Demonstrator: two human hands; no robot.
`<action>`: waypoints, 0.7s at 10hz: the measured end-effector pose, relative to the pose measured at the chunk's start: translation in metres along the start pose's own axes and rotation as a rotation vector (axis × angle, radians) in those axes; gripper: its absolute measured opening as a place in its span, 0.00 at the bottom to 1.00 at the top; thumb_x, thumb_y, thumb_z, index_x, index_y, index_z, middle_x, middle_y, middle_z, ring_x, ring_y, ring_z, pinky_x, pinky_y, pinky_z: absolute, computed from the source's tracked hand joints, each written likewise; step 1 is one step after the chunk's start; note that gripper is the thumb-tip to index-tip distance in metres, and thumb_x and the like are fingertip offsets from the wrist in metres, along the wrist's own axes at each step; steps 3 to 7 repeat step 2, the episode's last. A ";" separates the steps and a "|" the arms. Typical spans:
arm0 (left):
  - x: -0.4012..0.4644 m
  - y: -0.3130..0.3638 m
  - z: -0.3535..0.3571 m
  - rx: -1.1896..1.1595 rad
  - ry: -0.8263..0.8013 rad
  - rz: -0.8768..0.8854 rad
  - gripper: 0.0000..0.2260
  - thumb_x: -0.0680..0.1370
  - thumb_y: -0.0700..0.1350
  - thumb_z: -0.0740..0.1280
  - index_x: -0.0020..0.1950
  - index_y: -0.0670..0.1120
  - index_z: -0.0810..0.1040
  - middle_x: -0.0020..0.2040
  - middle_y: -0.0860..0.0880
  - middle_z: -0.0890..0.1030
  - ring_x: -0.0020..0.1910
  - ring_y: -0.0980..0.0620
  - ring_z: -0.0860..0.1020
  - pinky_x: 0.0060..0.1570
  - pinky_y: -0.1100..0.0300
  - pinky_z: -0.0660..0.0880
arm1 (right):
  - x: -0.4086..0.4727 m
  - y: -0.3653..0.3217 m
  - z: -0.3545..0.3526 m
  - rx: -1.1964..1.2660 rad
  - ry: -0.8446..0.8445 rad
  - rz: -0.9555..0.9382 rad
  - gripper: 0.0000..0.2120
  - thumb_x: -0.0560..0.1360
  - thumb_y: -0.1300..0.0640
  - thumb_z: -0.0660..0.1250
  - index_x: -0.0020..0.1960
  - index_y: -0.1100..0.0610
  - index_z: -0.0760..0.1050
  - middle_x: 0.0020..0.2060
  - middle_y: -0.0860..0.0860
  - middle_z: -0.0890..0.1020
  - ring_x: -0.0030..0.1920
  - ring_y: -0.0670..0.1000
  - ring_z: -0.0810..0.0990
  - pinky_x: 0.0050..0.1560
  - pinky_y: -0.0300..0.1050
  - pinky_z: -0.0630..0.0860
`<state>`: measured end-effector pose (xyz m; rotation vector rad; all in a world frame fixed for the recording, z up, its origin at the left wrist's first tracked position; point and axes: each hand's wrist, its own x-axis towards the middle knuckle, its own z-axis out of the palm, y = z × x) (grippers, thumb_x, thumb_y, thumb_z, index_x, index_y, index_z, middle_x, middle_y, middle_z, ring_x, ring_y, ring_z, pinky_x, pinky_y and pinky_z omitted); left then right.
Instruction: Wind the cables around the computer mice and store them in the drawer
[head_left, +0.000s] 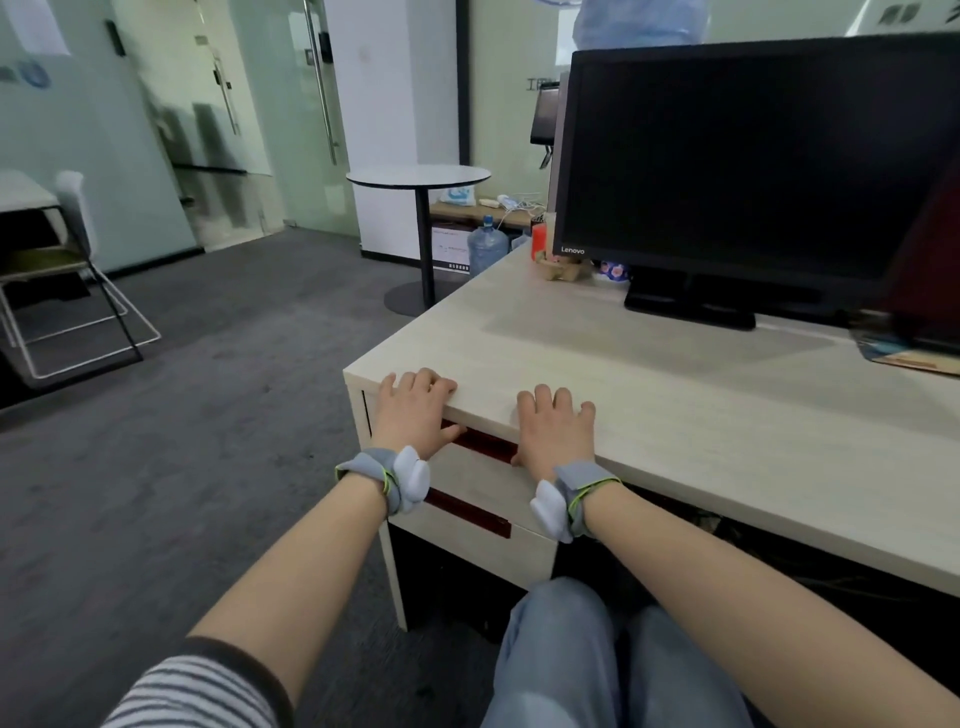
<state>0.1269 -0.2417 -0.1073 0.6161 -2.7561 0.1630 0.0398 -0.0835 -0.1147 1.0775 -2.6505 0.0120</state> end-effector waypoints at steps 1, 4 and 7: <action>0.002 0.004 -0.005 0.027 -0.069 0.013 0.25 0.70 0.59 0.67 0.63 0.50 0.69 0.60 0.47 0.71 0.61 0.45 0.69 0.66 0.47 0.60 | -0.003 0.000 -0.004 0.008 -0.045 -0.006 0.31 0.68 0.46 0.70 0.63 0.57 0.62 0.61 0.55 0.68 0.60 0.58 0.66 0.57 0.58 0.64; 0.020 0.012 -0.029 0.018 -0.283 -0.032 0.28 0.68 0.59 0.69 0.63 0.48 0.70 0.60 0.46 0.72 0.61 0.44 0.71 0.62 0.48 0.65 | 0.006 0.003 -0.027 0.060 -0.209 0.004 0.37 0.64 0.38 0.71 0.64 0.56 0.63 0.61 0.54 0.68 0.62 0.58 0.66 0.58 0.57 0.65; 0.020 0.012 -0.029 0.018 -0.283 -0.032 0.28 0.68 0.59 0.69 0.63 0.48 0.70 0.60 0.46 0.72 0.61 0.44 0.71 0.62 0.48 0.65 | 0.006 0.003 -0.027 0.060 -0.209 0.004 0.37 0.64 0.38 0.71 0.64 0.56 0.63 0.61 0.54 0.68 0.62 0.58 0.66 0.58 0.57 0.65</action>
